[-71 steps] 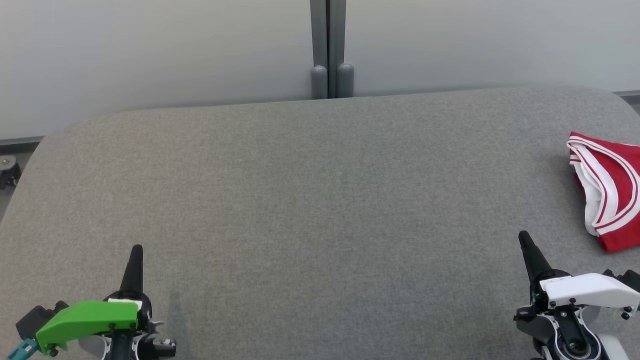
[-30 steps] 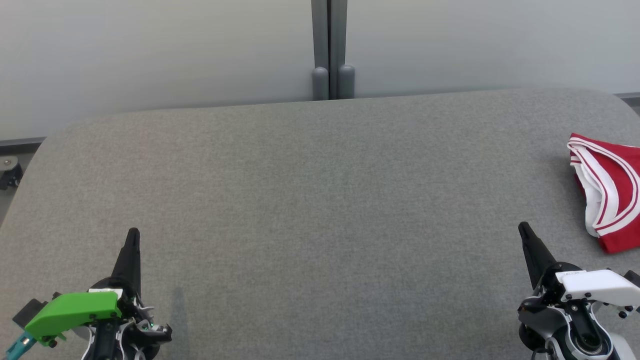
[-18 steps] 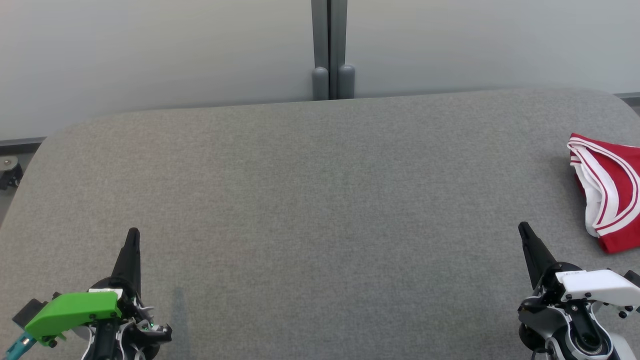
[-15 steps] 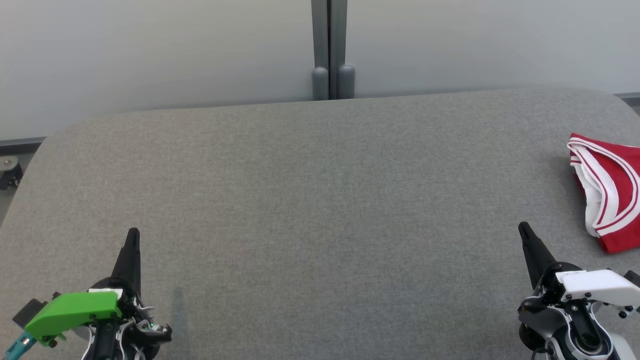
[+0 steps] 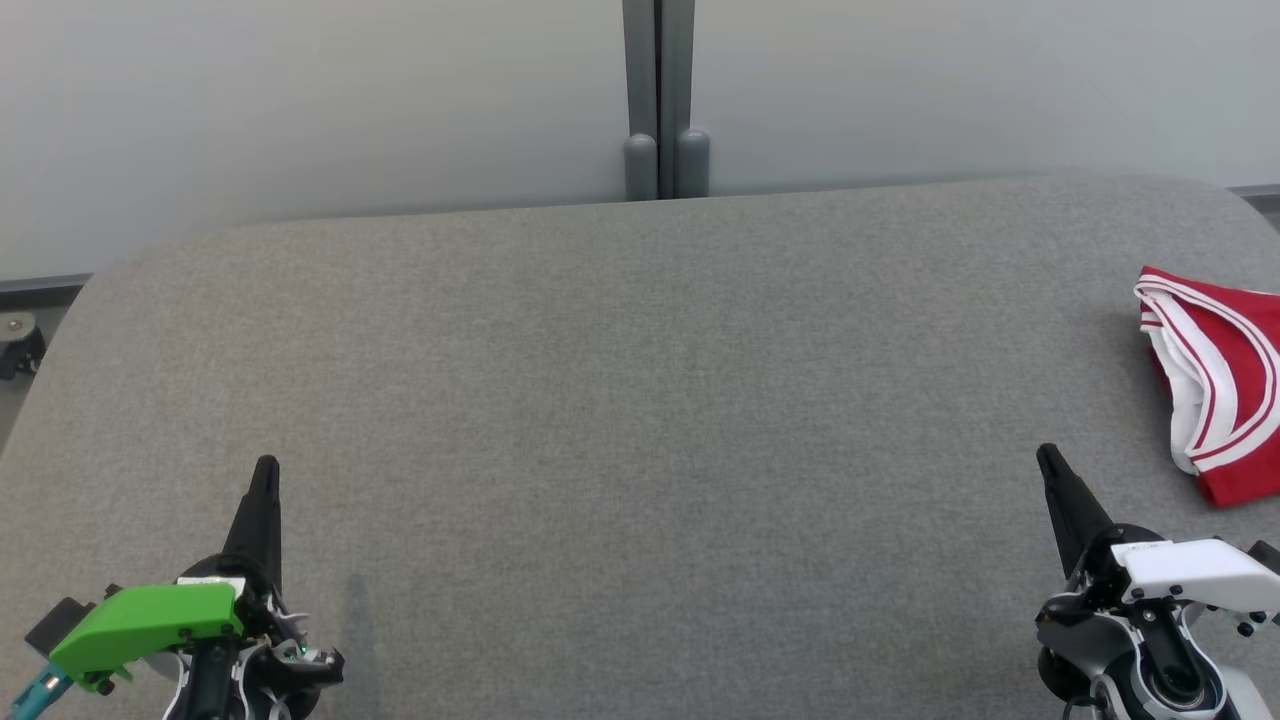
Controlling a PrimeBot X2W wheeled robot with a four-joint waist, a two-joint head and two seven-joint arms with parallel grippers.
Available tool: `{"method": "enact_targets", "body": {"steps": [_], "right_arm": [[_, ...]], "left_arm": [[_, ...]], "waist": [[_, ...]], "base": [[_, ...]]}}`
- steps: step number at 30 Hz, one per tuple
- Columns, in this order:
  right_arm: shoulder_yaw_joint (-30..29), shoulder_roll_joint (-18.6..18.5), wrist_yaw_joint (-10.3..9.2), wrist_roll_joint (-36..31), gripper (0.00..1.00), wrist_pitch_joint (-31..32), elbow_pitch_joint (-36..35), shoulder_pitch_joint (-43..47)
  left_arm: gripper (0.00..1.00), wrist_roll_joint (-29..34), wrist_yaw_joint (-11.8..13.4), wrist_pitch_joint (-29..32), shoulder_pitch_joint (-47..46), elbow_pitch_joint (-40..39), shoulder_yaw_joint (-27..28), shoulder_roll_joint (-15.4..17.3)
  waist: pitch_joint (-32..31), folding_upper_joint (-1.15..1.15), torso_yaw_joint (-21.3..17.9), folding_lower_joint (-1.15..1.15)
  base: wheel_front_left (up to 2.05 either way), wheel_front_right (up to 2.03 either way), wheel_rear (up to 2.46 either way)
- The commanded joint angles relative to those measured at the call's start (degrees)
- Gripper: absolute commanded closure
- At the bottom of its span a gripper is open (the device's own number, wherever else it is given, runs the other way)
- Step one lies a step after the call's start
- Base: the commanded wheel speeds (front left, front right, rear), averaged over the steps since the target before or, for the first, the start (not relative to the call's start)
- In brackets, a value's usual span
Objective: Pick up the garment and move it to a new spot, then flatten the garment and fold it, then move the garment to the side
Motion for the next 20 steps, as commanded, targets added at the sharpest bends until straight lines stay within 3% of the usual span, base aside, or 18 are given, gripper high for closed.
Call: {"method": "enact_targets", "body": {"steps": [1,20], "right_arm": [[-0.11,-0.30,-0.04,0.11,1.00,0.23,-0.20,-0.36],[-0.11,-0.30,-0.04,0.11,1.00,0.23,-0.20,-0.36]], "left_arm": [[1.00,-0.19,-0.19,0.25,-0.65,-0.22,0.11,0.40],[1.00,-0.19,-0.19,0.24,-0.65,-0.22,0.10,0.40]], "waist": [[0.00,0.00,0.00,0.00],[0.00,0.00,0.00,0.00]], "base": [[0.00,0.00,0.00],[0.00,0.00,0.00]]}}
